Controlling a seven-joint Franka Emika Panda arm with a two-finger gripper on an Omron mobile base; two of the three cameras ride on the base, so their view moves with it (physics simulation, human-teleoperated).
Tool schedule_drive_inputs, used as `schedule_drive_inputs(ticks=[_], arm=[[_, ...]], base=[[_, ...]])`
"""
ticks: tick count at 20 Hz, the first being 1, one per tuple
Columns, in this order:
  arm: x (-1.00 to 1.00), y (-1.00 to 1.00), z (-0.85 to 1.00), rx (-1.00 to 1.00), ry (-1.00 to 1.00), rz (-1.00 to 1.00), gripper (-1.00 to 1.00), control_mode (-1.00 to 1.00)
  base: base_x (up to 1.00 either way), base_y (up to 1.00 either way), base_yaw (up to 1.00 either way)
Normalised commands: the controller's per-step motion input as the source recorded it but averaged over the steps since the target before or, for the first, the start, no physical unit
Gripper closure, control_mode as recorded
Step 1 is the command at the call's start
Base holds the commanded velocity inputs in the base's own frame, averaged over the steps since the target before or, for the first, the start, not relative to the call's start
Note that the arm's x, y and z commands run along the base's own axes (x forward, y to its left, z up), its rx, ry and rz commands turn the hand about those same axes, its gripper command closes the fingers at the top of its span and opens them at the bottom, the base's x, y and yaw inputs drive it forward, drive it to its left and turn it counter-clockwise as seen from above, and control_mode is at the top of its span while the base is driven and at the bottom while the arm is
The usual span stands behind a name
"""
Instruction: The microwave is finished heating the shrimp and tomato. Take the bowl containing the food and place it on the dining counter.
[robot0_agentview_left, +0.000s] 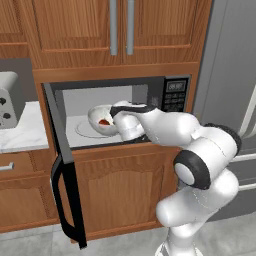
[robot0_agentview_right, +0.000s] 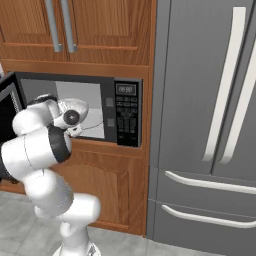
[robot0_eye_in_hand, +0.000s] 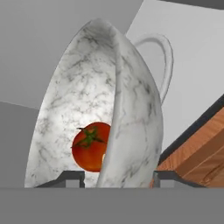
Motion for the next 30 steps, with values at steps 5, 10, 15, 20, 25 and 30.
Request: schedule_drive_inputs(ticks=[5, 10, 15, 20, 25, 30], arm=[[-1.0, -0.38, 0.83, 0.07, -0.02, -0.06, 1.0, -1.0], [-1.0, -0.42, 0.99, 0.01, 0.0, -0.06, 1.0, -1.0], [-1.0, -0.44, 1.0, 0.0, 0.08, -0.05, 1.0, -1.0], [-1.0, -0.35, 1.0, -0.01, 0.24, 0.0, 1.0, -1.0], [-0.86, -0.34, 0.89, -0.02, 0.45, 0.0, 1.0, -1.0], [-0.32, -0.26, 0.33, -0.05, 0.34, -0.01, 1.0, -1.0]], base=[[0.0, 0.0, 0.0], [0.0, 0.0, 0.0], [0.0, 0.0, 0.0], [0.0, 0.0, 0.0], [0.0, 0.0, 0.0], [0.0, 0.0, 0.0]])
